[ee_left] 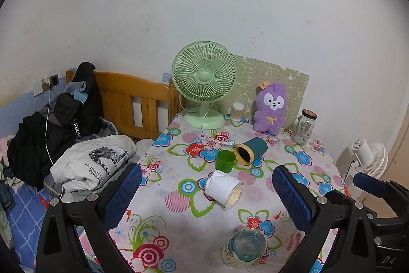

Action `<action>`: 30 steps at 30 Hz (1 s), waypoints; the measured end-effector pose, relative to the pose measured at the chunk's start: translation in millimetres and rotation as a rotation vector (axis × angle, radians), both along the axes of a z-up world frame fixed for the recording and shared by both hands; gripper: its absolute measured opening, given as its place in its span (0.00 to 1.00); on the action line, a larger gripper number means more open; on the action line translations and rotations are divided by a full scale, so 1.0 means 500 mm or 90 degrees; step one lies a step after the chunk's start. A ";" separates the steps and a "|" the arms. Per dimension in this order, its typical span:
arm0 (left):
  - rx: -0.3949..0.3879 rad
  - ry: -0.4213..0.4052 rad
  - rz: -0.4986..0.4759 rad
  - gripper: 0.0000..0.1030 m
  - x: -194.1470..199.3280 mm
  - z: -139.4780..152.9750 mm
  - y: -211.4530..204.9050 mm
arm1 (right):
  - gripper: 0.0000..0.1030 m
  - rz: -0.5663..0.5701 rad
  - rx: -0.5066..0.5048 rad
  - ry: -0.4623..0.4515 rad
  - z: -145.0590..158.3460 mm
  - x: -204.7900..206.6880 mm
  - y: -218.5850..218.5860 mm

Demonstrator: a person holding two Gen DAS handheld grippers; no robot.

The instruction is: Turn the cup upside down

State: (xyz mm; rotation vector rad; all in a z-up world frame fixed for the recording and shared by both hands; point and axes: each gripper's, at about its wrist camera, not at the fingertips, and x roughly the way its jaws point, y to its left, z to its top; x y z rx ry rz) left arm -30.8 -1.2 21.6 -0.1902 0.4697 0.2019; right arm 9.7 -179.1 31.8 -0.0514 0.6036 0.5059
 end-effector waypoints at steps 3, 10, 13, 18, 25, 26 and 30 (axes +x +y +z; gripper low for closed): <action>0.000 0.000 0.001 1.00 0.002 0.000 0.000 | 0.88 -0.002 0.003 0.002 -0.002 0.003 -0.001; 0.002 -0.006 0.004 1.00 0.003 0.000 0.001 | 0.89 -0.003 0.000 -0.004 -0.002 0.004 0.002; 0.001 -0.005 0.002 1.00 0.002 -0.001 0.001 | 0.89 -0.002 -0.002 -0.005 -0.003 0.003 0.005; 0.002 -0.003 0.001 1.00 0.004 -0.001 -0.001 | 0.89 -0.003 -0.002 -0.005 -0.002 0.003 0.006; 0.004 -0.003 -0.001 1.00 0.004 -0.001 -0.001 | 0.89 -0.004 -0.001 -0.004 -0.002 0.004 0.006; 0.005 -0.003 0.000 1.00 0.004 -0.001 0.000 | 0.89 -0.004 0.000 -0.003 -0.002 0.004 0.007; 0.003 -0.002 0.000 1.00 0.005 -0.002 -0.002 | 0.89 -0.004 0.000 -0.004 -0.002 0.004 0.006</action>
